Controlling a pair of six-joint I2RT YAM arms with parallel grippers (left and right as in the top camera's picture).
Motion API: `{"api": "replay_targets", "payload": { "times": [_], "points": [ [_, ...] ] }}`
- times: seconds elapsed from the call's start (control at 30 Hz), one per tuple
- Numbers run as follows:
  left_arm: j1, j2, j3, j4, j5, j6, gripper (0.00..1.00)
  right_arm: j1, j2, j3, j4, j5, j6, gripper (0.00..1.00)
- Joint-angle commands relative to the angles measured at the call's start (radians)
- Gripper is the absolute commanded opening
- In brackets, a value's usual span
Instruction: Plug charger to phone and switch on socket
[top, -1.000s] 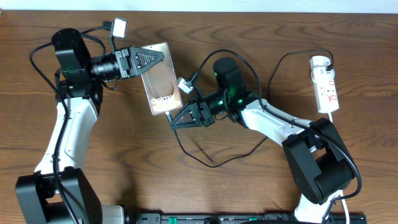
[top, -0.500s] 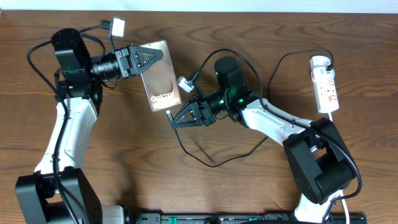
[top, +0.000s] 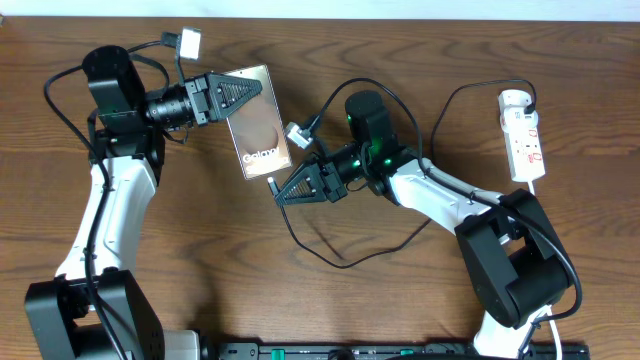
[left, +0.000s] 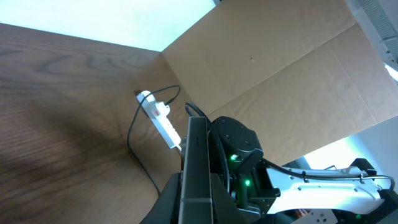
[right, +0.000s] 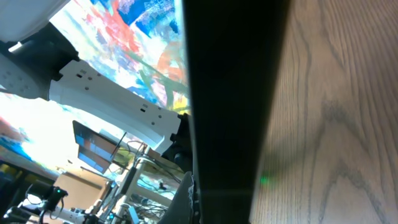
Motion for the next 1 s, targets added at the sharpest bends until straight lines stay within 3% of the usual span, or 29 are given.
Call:
{"api": "replay_targets", "payload": {
  "times": [0.0,0.7,0.97],
  "points": [
    [-0.002,-0.003,0.010,0.006,0.039,0.018,0.08,0.007,-0.005,0.005,0.004,-0.028,-0.007,0.01],
    [0.016,-0.003,0.010,0.018,-0.042,-0.079,0.08,-0.012,-0.004,0.005,0.067,-0.027,-0.035,0.01],
    [0.059,-0.003,0.010,0.097,-0.043,-0.136,0.07,-0.019,0.001,0.005,0.067,-0.027,-0.070,0.01]
  ]
}}
